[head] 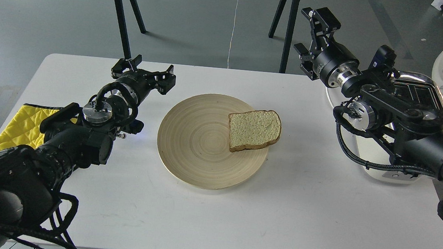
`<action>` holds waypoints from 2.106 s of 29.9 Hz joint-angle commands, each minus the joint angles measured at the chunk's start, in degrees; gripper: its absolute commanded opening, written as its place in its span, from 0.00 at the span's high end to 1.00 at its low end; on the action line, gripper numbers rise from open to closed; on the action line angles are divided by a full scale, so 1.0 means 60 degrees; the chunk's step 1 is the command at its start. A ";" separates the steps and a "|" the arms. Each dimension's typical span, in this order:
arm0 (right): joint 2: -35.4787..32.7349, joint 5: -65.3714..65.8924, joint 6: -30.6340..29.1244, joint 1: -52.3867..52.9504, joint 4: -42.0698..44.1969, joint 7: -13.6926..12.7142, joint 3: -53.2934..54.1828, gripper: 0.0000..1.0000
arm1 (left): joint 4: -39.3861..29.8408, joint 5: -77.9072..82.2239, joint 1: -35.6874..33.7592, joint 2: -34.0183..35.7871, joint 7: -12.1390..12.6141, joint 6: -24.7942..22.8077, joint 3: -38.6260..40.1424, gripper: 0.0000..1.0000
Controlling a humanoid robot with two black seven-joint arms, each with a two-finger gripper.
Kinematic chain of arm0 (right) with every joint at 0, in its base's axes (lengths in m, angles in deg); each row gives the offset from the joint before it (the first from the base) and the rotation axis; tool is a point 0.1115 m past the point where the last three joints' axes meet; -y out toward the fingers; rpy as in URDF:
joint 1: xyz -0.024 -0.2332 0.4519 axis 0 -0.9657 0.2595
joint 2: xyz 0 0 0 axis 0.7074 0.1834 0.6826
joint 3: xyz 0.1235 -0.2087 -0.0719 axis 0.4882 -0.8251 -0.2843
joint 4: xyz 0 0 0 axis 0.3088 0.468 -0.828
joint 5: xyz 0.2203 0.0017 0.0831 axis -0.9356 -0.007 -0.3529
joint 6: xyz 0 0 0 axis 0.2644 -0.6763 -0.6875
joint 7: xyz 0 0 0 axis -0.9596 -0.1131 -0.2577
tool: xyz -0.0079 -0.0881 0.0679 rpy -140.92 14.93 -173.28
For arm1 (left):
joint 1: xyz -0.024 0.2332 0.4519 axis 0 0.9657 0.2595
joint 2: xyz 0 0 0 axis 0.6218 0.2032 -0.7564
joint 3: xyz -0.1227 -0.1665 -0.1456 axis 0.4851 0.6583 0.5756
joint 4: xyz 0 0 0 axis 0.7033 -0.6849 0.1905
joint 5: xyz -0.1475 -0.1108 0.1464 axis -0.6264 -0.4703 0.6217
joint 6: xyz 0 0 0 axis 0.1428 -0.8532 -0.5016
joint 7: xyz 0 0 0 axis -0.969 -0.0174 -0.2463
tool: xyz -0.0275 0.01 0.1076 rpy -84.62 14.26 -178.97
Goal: Put bread in toaster with right arm
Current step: 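Move the right gripper from beside the toaster toward the bread slice, then reach the open right gripper to the bread slice edge on the plate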
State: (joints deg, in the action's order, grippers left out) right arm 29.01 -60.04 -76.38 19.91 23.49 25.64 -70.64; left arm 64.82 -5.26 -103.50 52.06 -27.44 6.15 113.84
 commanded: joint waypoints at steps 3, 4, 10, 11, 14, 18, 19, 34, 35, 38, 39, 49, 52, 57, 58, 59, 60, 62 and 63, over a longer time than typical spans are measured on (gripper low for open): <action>-0.0470 -0.0052 0.2126 0.0539 -0.1285 -0.0109 -0.2315 0.01 | 0.0000 0.0001 -0.0014 0.0004 0.0005 0.0001 0.0000 0.00; -0.0587 -0.0067 0.2332 0.0539 -0.1534 -0.0153 -0.2491 0.01 | 0.0000 0.0001 -0.0014 0.0004 -0.0009 0.0001 0.0000 0.00; -0.1321 -0.0622 0.3065 0.0539 -0.2781 -0.0227 -0.3282 0.01 | 0.0000 0.0001 -0.0014 -0.0011 0.0005 0.0001 0.0000 0.00; -0.1321 -0.0725 0.3153 0.0539 -0.2782 -0.0227 -0.3472 0.01 | 0.0000 0.0001 -0.0014 0.0004 0.0005 0.0001 0.0000 0.00; -0.1306 -0.1004 0.3242 0.0466 -0.2738 -0.0212 -0.3694 0.01 | 0.0000 0.0001 -0.0014 -0.0011 -0.0010 0.0001 0.0000 0.00; -0.1321 -0.1034 0.3183 0.0392 -0.2738 -0.0212 -0.3708 0.01 | 0.0000 0.0001 -0.0014 0.0004 0.0005 0.0001 0.0000 0.00; -0.1336 -0.1034 0.3183 0.0349 -0.2752 -0.0212 -0.3723 0.01 | 0.0000 0.0001 -0.0014 0.0004 -0.0009 0.0001 0.0000 0.00; -0.0663 -0.0785 0.3168 -0.0530 -0.2518 -0.0183 -0.3870 0.01 | 0.0000 0.0001 0.0000 -0.0011 0.0005 0.0001 0.0000 0.00; -0.0589 -0.0741 0.3154 -0.0574 -0.2445 -0.0197 -0.3870 0.02 | 0.0000 0.0001 -0.0014 0.0004 0.0005 0.0001 0.0000 0.00; -0.0238 -0.0449 0.3169 -0.0779 -0.2211 -0.0212 -0.3884 0.02 | 0.0000 0.0001 -0.0014 0.0004 -0.0010 0.0001 0.0000 0.00; -0.0165 -0.0390 0.3169 -0.0852 -0.2167 -0.0212 -0.3870 0.02 | 0.0000 0.0001 -0.0014 -0.0011 0.0005 0.0001 0.0000 0.00; 0.0012 0.0225 0.3169 -0.0912 -0.2122 -0.0738 -0.4074 0.25 | 0.0000 0.0001 0.0000 -0.0011 0.0005 0.0001 0.0000 0.00; 0.0027 0.0270 0.3169 -0.0926 -0.2137 -0.0886 -0.4119 0.28 | 0.0000 0.0001 -0.0014 0.0004 0.0005 0.0001 0.0000 0.00; 0.0041 0.0284 0.3154 -0.0926 -0.2152 -0.0930 -0.4148 0.31 | 0.0000 0.0001 -0.0014 -0.0011 -0.0010 0.0001 0.0000 0.00; 0.0056 0.0284 0.3139 -0.0926 -0.2152 -0.0973 -0.4148 0.32 | 0.0000 0.0001 -0.0014 0.0004 0.0005 0.0001 0.0000 0.00; 0.0070 0.0284 0.3110 -0.0926 -0.2152 -0.1032 -0.4148 0.33 | 0.0000 0.0001 -0.0014 0.0004 -0.0009 0.0001 0.0000 0.00; 0.0085 0.0284 0.3096 -0.0926 -0.2152 -0.1047 -0.4133 0.33 | 0.0000 0.0001 -0.0014 0.0004 -0.0010 0.0001 0.0000 0.00; 0.0129 0.0284 0.3110 -0.0926 -0.2152 -0.1076 -0.4133 0.34 | 0.0000 0.0001 -0.0014 0.0004 -0.0010 0.0001 0.0000 0.00; 0.0129 0.0284 0.3096 -0.0926 -0.2152 -0.1076 -0.4133 0.34 | 0.0000 0.0001 -0.0014 -0.0011 -0.0010 0.0001 0.0000 0.00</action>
State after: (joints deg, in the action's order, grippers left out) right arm 29.58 -58.34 -57.72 14.32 10.59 19.39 -95.52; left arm 64.82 -5.25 -103.58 52.05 -27.46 6.15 113.83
